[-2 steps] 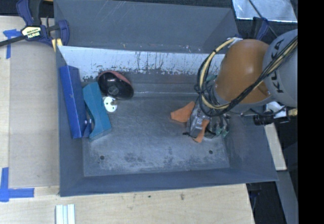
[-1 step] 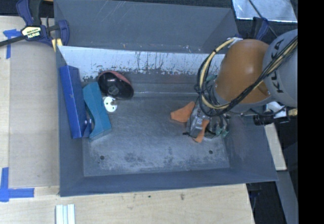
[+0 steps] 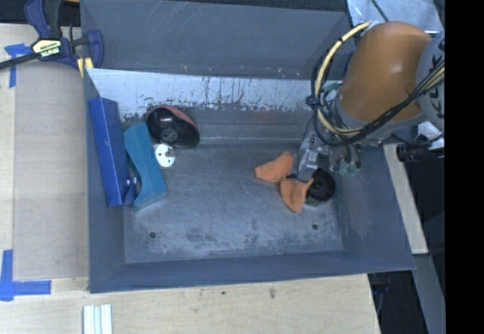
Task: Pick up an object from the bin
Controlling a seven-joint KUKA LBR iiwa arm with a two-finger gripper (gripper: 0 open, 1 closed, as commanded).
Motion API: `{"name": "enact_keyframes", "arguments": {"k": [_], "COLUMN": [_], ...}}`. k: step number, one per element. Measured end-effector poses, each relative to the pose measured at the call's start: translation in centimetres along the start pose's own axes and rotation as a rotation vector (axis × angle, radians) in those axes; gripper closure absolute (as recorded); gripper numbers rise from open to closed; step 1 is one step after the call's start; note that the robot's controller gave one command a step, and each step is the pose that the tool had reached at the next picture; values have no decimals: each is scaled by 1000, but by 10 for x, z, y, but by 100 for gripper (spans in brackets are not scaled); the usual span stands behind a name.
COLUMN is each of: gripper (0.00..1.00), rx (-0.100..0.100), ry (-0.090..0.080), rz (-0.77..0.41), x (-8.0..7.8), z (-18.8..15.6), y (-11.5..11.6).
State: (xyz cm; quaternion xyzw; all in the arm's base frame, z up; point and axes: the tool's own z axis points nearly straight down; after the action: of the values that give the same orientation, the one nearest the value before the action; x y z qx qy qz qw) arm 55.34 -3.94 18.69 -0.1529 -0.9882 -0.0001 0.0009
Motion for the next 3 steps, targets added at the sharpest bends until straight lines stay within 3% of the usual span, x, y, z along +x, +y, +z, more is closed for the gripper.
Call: {"name": "enact_keyframes", "arguments": {"k": [1, 2, 3], "gripper": [100, 0, 0], "rx": [-2, -1, -1], "ry": [-13, -4, -6], "rz": [10, 150, 150], "x": [-14, -42, -42], "z": [-31, 37, 36], "y": [-10, 32, 32]}}
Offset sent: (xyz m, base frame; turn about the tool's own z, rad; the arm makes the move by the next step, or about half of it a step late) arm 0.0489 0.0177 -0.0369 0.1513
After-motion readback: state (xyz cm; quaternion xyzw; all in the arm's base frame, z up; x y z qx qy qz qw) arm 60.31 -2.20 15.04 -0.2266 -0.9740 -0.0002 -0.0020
